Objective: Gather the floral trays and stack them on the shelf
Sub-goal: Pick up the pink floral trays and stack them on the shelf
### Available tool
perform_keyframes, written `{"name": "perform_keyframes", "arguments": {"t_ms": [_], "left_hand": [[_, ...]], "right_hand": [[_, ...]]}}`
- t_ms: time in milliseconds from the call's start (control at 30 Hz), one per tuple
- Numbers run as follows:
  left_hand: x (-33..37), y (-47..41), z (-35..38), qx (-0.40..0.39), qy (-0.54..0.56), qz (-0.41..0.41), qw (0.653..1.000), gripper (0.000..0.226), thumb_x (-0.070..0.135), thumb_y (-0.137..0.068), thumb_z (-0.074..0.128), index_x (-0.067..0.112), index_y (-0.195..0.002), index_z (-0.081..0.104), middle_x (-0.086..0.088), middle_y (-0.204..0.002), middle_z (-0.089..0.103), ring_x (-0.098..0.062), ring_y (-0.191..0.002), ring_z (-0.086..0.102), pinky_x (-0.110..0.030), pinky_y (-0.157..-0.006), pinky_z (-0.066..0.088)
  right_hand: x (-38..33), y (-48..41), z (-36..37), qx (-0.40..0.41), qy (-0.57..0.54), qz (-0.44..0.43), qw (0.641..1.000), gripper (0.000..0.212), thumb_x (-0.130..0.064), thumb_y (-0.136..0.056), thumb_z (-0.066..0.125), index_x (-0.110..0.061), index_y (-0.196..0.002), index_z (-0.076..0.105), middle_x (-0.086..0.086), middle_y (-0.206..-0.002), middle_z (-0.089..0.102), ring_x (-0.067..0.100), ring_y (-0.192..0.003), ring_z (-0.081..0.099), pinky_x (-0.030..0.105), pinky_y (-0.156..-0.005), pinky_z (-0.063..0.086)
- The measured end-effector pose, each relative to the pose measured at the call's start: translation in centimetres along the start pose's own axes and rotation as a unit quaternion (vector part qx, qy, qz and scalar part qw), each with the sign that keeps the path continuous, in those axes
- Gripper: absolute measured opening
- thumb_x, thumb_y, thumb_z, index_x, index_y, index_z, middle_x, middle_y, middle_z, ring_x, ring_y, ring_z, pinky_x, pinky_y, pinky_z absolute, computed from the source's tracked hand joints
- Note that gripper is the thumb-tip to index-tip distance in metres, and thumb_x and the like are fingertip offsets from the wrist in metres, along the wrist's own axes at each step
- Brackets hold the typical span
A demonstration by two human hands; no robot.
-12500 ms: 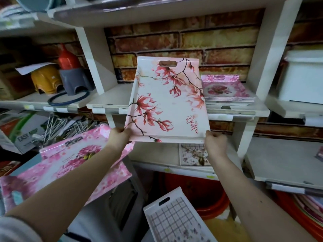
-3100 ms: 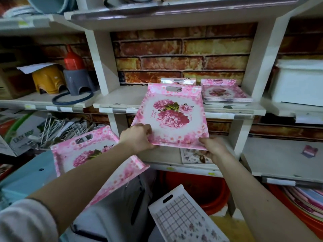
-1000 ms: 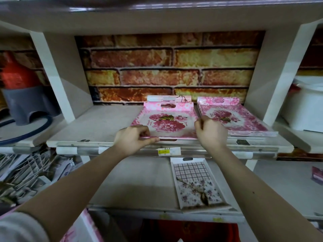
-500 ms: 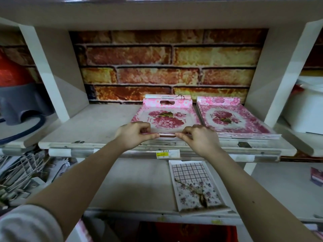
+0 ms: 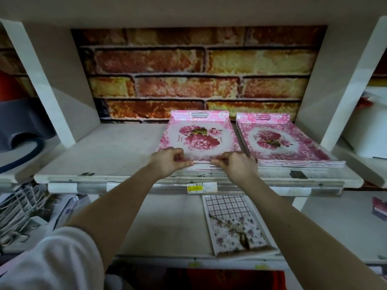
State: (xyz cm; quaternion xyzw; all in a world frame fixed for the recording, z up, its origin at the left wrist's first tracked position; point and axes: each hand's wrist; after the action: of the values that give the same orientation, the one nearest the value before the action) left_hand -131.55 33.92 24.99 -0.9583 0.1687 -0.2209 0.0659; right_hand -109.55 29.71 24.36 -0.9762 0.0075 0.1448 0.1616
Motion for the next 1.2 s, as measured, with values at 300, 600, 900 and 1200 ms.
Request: {"name": "perform_keyframes", "arguments": {"t_ms": [300,600,900,1200], "left_hand": [[-0.6,-0.6,1.2,0.014,0.007,-0.027,1.0,0.044,0.072,-0.069,0.058,0.028,-0.069,0.051,0.01,-0.084,0.062,-0.013,-0.085,0.056,-0.02,-0.061,0.031],[1.7,1.5,-0.3,0.119,0.006,-0.019,0.993,0.033,0.049,-0.079,0.062,0.025,-0.101,0.06,0.004,-0.103,0.063,-0.019,-0.108,0.051,-0.035,-0.094,0.027],[5.5,9.2,-2.2,0.169,0.024,-0.032,0.985,0.025,0.039,-0.083,0.062,0.021,-0.099,0.063,-0.002,-0.111,0.06,-0.023,-0.114,0.048,-0.035,-0.095,0.03],[7.7,24.9,-0.6,0.138,0.008,-0.095,0.986,0.032,0.043,-0.081,0.063,0.023,-0.105,0.063,-0.004,-0.114,0.061,-0.027,-0.116,0.051,-0.042,-0.096,0.039]], "right_hand": [[0.2,-0.2,0.4,-0.034,-0.052,0.036,0.997,0.053,-0.07,-0.079,0.046,-0.032,-0.108,0.067,-0.005,-0.105,0.071,0.019,-0.104,0.061,0.039,-0.104,0.032],[-0.9,2.3,-1.4,0.07,-0.081,-0.008,0.994,0.035,-0.044,-0.091,0.048,-0.02,-0.114,0.06,0.003,-0.112,0.065,0.025,-0.115,0.052,0.039,-0.102,0.031],[-3.5,9.2,-4.2,0.067,-0.208,-0.049,0.975,0.03,-0.033,-0.09,0.054,-0.013,-0.11,0.062,0.004,-0.109,0.069,0.024,-0.104,0.061,0.042,-0.092,0.047],[-5.2,21.6,-4.4,-0.013,-0.31,-0.043,0.95,0.024,-0.027,-0.087,0.061,-0.011,-0.105,0.063,0.01,-0.099,0.071,0.028,-0.096,0.064,0.041,-0.086,0.049]]}}
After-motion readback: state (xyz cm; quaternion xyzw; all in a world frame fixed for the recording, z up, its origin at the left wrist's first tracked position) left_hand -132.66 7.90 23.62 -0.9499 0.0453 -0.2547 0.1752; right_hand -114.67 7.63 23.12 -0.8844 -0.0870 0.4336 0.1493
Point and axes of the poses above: each hand's wrist, its own y-axis away from the middle knuckle, its own z-axis out of the palm, x = y × z
